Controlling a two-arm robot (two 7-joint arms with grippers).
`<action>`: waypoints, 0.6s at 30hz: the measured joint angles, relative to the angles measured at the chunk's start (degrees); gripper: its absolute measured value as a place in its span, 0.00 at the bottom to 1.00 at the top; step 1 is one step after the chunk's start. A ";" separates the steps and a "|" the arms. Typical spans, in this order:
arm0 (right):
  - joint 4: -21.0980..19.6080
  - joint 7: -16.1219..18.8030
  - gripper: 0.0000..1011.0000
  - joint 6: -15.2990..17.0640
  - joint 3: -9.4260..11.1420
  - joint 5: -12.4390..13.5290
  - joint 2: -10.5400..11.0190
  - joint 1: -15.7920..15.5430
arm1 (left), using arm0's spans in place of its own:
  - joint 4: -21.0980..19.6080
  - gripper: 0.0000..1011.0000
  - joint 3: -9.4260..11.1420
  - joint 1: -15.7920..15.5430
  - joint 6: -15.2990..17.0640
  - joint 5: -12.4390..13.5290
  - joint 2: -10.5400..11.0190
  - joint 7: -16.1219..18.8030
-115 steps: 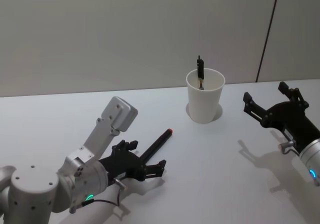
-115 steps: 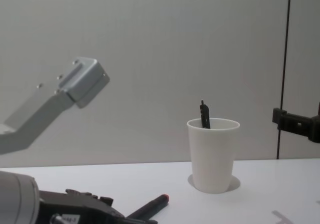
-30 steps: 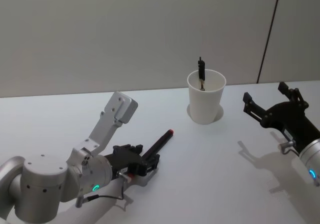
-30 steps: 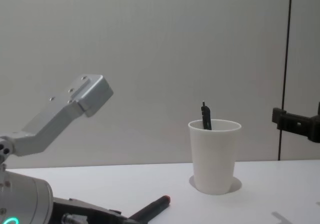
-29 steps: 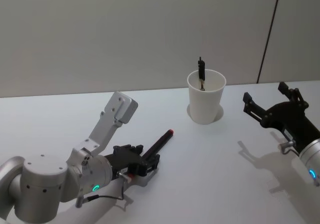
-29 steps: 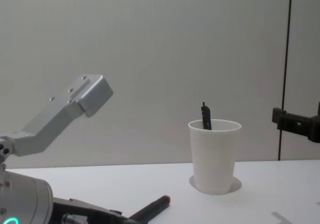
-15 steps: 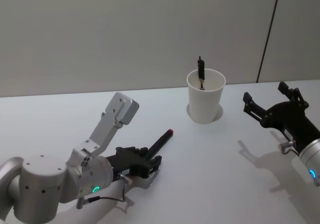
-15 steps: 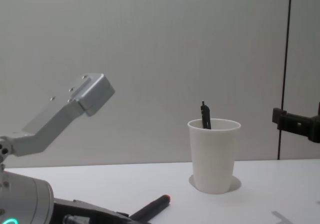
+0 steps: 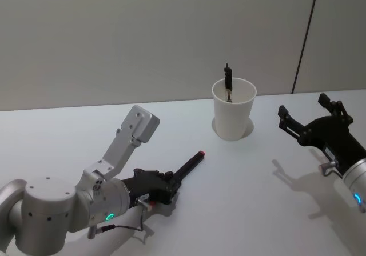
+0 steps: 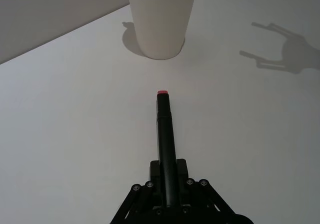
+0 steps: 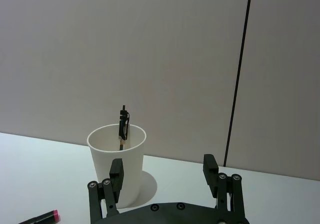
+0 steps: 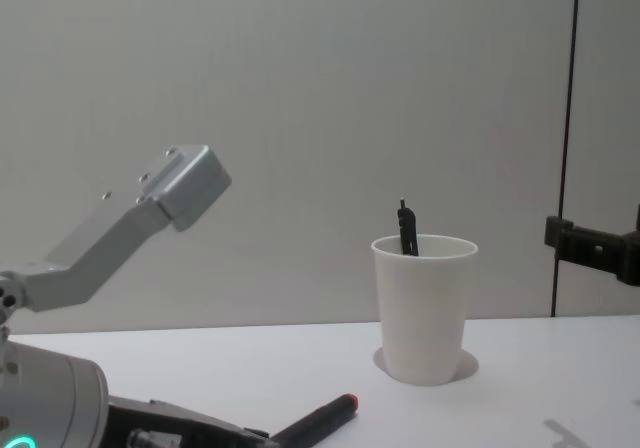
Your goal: Place the pen into the pen holder.
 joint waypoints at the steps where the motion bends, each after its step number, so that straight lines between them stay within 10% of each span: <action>1: 0.00 0.00 0.99 0.00 0.00 0.00 0.00 0.00 | 0.00 0.18 0.00 0.00 -0.01 0.00 0.00 -0.01; 18: 0.00 0.00 0.99 0.00 0.00 0.00 0.00 0.00 | -0.24 0.18 -0.90 0.82 -4.03 -2.66 0.26 1.84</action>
